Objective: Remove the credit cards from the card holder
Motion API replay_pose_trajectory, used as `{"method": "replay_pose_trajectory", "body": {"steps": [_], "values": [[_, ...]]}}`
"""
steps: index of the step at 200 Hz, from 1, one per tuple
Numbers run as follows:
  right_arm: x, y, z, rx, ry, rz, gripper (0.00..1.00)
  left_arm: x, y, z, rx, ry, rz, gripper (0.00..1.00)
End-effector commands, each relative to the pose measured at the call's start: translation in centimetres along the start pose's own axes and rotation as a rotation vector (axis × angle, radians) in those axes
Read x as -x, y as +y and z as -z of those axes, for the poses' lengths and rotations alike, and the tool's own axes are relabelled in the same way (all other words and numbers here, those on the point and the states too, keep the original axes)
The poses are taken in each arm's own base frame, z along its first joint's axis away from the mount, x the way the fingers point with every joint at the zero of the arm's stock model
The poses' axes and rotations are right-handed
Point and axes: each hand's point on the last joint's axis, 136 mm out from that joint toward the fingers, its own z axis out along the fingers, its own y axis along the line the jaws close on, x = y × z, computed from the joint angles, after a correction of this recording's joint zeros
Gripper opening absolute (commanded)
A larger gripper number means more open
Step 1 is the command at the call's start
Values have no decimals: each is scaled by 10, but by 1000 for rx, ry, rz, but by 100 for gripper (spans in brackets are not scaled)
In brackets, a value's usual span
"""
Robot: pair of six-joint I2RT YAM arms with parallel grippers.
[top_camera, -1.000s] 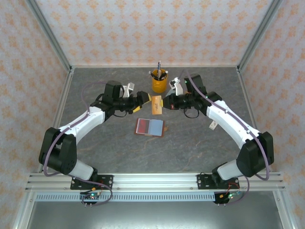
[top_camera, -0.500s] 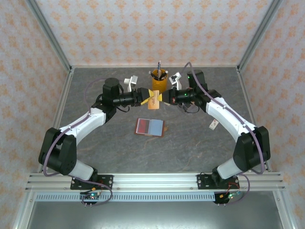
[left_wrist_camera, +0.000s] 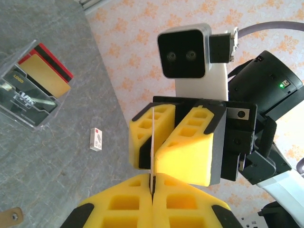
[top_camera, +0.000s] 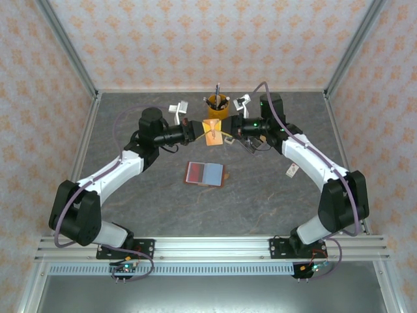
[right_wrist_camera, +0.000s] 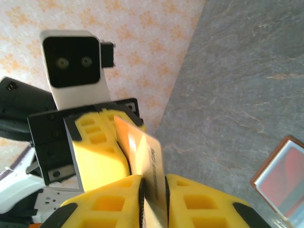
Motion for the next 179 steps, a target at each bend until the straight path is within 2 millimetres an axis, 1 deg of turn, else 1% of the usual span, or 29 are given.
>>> {"method": "replay_pose_trajectory", "body": {"steps": [1,10,23,40,45,53,65,79,91,100,114,121,130,136,157,168,179], "values": [[7,16,-2,72,-23,26,20,8,-19,-3,-47,-32,-41,0],[8,15,-1,66,-30,25,17,8,-16,-3,-39,-33,-34,0],[7,14,0,55,-31,29,10,9,-14,-3,-22,-35,-34,0],[7,8,2,1,-38,52,1,8,-5,-1,35,-34,-30,0],[7,6,4,-25,-42,66,0,8,-3,0,57,-34,-32,5],[7,0,7,-88,-46,87,0,8,4,3,108,-34,-36,19],[7,-9,16,-192,-47,154,0,6,23,12,233,-31,-31,37],[9,-22,30,-339,-58,234,0,6,44,28,389,-33,-30,60],[14,-37,45,-490,-64,302,0,5,64,46,533,-34,-30,73],[16,-47,55,-586,-57,349,0,6,77,62,640,-38,-25,79],[24,-66,73,-736,-57,410,0,6,94,87,792,-48,-24,85],[30,-73,81,-783,-59,425,0,6,103,100,866,-52,-18,87],[38,-82,92,-826,-73,423,0,6,108,113,926,-54,-12,89],[43,-88,100,-845,-85,416,0,6,110,120,953,-43,-35,91],[59,-106,121,-912,-95,424,0,6,117,143,1037,-48,-29,96],[62,-115,125,-930,-65,457,0,7,116,153,1065,-55,-31,100],[66,-123,129,-955,-37,495,0,8,115,161,1091,-59,-35,100]]}}
